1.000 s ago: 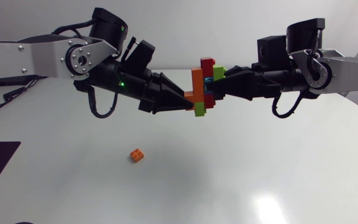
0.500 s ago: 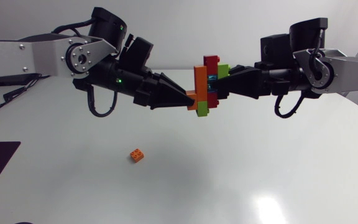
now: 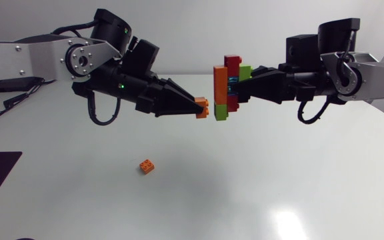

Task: Separate the duplo bricks

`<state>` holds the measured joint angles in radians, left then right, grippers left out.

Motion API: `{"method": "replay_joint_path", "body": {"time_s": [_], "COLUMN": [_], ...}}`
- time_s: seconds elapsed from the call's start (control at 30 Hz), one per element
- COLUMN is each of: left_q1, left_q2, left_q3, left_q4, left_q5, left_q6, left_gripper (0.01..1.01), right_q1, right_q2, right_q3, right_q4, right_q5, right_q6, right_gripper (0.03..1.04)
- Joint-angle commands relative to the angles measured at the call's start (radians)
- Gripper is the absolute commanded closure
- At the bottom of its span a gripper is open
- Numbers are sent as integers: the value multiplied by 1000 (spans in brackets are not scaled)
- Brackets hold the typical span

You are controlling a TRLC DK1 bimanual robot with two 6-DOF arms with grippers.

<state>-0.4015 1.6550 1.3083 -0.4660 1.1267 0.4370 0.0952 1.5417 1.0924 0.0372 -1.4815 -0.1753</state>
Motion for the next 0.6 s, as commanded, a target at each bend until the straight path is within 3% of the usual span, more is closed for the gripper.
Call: {"method": "replay_joint_path", "body": {"time_s": [0.0,0.1,0.3,0.5,0.57], "left_q1": [13,13,27,-11,-42], "left_q2": [-32,-44,-73,-116,-113], "left_q3": [0,-12,-52,-181,-216], "left_q4": [-26,-26,-6,237,299], "left_q5": [16,-7,-96,-249,-318], "left_q6": [46,54,74,-30,-41], "left_gripper": [654,654,652,652,652], "right_q1": [-17,-17,11,21,32], "right_q2": [-18,-28,-66,-91,-112], "right_q3": [-34,-51,-83,-81,-100], "right_q4": [26,50,44,-206,-240], "right_q5": [-2,21,187,290,313], "right_q6": [5,3,-59,-325,-369], "right_gripper": [884,884,908,908,908]}}
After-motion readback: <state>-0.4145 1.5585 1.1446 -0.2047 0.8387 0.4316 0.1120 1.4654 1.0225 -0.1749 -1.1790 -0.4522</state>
